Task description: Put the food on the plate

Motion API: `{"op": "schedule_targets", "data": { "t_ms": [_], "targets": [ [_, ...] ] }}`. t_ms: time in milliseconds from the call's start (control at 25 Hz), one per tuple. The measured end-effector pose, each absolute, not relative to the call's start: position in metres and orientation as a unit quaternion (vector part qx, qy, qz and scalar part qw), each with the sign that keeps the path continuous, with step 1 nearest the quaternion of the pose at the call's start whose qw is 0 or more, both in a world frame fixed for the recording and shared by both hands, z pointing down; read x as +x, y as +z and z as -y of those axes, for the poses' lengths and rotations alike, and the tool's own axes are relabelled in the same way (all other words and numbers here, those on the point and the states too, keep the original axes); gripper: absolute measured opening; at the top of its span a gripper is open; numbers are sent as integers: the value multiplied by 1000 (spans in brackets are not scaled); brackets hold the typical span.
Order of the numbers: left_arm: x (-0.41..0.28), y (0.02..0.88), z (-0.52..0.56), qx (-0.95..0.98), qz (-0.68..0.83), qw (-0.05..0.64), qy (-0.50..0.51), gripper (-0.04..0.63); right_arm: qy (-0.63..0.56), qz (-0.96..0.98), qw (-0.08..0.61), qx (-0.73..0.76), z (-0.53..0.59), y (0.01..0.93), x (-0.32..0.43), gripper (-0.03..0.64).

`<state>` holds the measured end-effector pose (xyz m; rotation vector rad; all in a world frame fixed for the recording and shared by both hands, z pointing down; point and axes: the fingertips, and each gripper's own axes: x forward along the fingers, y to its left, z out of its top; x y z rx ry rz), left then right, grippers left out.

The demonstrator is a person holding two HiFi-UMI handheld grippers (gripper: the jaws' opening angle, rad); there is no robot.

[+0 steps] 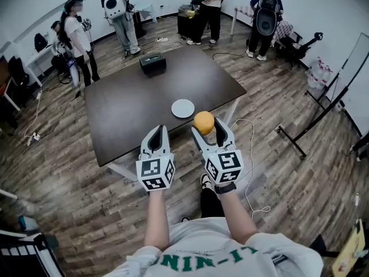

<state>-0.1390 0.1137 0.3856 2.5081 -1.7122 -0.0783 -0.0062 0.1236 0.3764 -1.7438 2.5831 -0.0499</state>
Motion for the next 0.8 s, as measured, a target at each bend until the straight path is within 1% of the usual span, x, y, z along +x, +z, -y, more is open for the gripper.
{"op": "schedule_targets", "data": {
  "t_ms": [80,200,440,680,800],
  "targets": [
    [-135,388,-85,820,570,48,-26,8,-3,-833,0,-553,-94,378,-6,325],
    [-131,384,-37,808,588,39,-25,8,-7,-848,15,-530,-45,373,-4,325],
    [-97,369,51,792,609,17,-18,8,1,-868,35,-494,57,351,28,325],
    [-85,368,128,768,638,39,-39,8,4,-884,30,-467,138,345,49,325],
    [-82,367,155,759,649,38,-47,8,4,-886,29,-462,174,346,61,325]
  ]
}}
